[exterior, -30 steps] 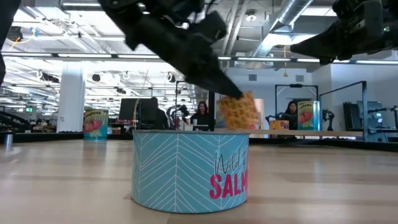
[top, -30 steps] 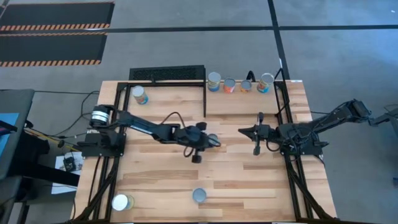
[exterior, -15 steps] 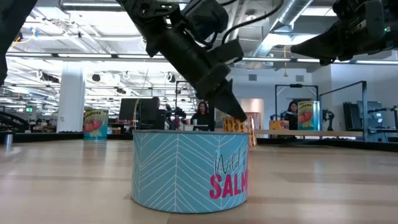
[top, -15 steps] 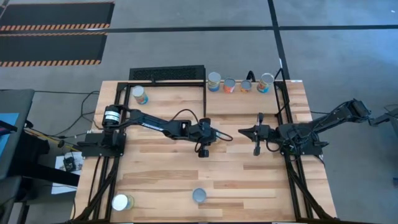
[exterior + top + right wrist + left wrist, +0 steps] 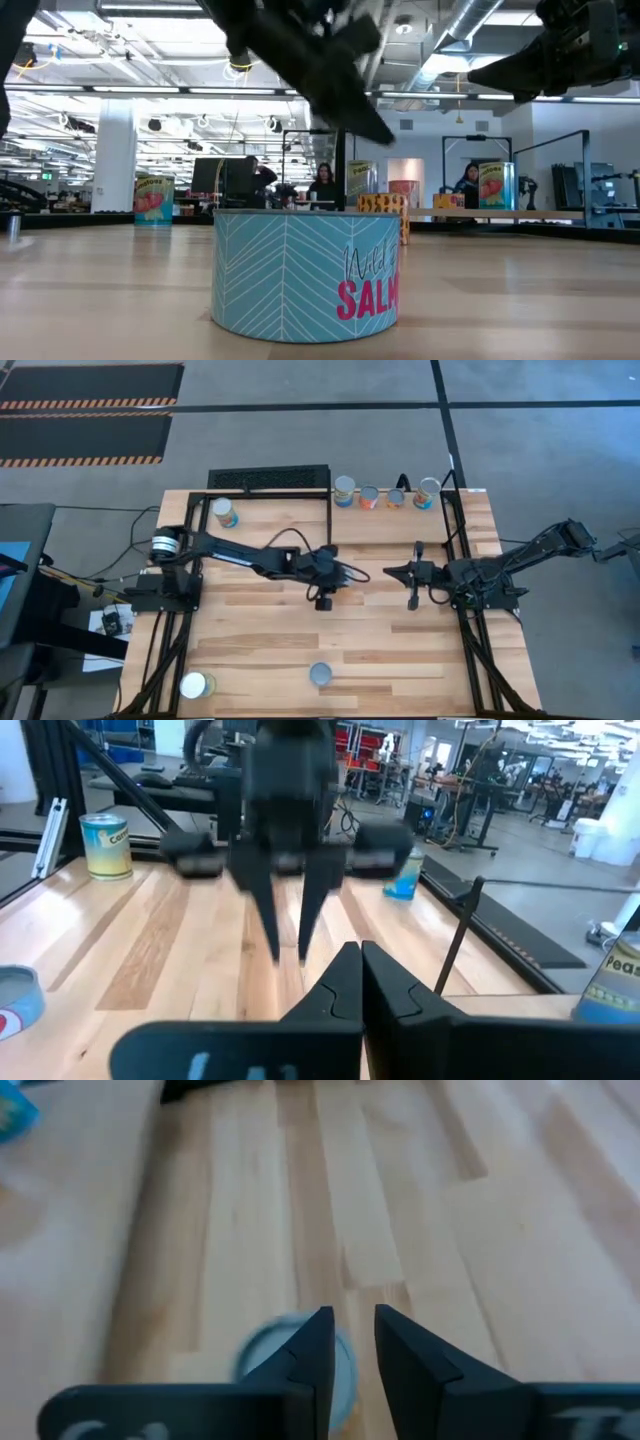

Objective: Pick and place cans onto a shelf
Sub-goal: Put the yellow canned fruit on the shelf

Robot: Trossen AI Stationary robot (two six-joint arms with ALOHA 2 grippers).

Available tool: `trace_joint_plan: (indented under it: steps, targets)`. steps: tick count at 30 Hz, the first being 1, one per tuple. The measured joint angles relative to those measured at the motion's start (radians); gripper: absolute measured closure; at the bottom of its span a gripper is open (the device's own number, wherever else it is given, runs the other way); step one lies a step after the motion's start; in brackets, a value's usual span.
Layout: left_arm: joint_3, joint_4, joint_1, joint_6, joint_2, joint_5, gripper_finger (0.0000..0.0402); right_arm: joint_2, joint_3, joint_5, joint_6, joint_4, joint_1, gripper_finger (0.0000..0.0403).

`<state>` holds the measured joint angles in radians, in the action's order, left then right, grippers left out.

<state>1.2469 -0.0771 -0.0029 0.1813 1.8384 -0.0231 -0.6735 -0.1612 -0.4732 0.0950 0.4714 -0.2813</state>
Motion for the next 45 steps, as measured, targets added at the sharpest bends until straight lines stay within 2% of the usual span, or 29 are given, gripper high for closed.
trace_joint_plan:
  steps: [3, 5, 10, 17, 23, 29, 35, 41, 45]
  targets:
    - [-0.015, -0.028, -0.019, 0.025, -0.090, 0.004, 0.0339, -0.001, 0.000, 0.000, 0.019, 0.016, 0.000, 0.0393]
    - [-0.058, 0.038, -0.045, 0.042, -0.160, 0.005, 0.0352, -0.019, 0.000, -0.001, 0.027, 0.022, 0.000, 0.0393]
    - [-0.272, 0.274, -0.082, 0.032, -0.326, 0.022, 0.0395, -0.111, -0.029, -0.003, 0.033, 0.035, 0.000, 0.0394]
    - [-0.601, 0.577, -0.081, -0.035, -0.507, 0.058, 0.0397, -0.318, -0.178, 0.005, 0.044, -0.007, 0.000, 0.0394]
    - [-0.785, 0.772, -0.050, -0.038, -0.580, 0.124, 0.0401, -0.469, -0.318, 0.034, 0.003, -0.121, 0.002, 0.0377]
    - [-0.877, 0.854, -0.004, -0.072, -0.598, 0.184, 0.0401, -0.576, -0.426, 0.035, -0.086, -0.265, 0.017, 0.0347]
    - [-0.909, 0.854, 0.031, -0.083, -0.597, 0.170, 0.0401, -0.681, -0.539, 0.085, -0.155, -0.442, 0.050, 0.0285]
    - [-0.909, 0.848, 0.052, -0.087, -0.597, 0.170, 0.0401, -0.808, -0.651, 0.088, -0.127, -0.577, 0.085, 0.0221]
    - [-0.909, 0.845, 0.052, -0.089, -0.597, 0.176, 0.0401, -0.889, -0.706, 0.087, -0.063, -0.630, 0.105, 0.0210]
